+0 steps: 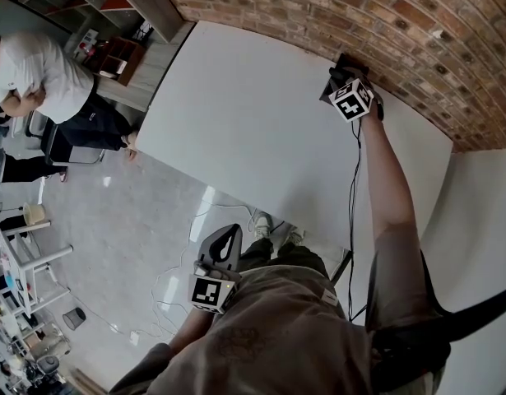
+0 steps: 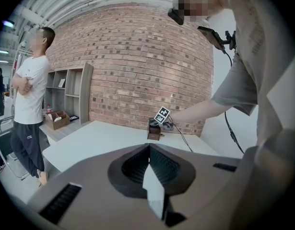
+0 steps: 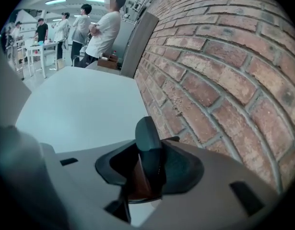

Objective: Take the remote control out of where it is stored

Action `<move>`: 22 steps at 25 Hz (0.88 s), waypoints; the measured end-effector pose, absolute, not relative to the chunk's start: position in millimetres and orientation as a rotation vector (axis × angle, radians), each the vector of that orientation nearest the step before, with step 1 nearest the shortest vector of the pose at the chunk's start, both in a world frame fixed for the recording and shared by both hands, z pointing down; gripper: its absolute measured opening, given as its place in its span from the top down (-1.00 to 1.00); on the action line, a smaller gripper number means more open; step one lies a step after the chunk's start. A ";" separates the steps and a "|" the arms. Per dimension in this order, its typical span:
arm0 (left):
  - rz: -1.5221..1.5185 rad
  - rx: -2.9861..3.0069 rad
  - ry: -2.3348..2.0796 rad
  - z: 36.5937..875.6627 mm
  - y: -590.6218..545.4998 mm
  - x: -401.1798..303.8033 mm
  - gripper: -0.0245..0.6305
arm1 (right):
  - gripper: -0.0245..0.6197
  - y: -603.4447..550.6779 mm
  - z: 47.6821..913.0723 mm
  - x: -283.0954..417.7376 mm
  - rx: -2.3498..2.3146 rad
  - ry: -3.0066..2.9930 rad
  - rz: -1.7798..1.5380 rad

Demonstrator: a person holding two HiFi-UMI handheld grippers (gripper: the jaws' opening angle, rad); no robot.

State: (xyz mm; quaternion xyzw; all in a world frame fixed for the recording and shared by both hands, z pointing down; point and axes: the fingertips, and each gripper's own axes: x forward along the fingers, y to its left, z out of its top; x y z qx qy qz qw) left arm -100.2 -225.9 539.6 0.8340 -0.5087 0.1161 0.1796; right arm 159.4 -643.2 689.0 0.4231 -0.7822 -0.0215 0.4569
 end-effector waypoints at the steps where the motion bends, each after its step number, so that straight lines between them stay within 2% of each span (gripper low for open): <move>1: 0.330 2.355 -1.439 539.9 -225.2 -101.3 0.89 | 0.47 -643.3 689.6 159.1 1.035 -1.919 -0.068; 22: 0.327 2.370 -1.424 539.5 -223.6 -107.5 0.89 | 0.53 -639.8 686.6 162.6 1.046 -1.875 -0.088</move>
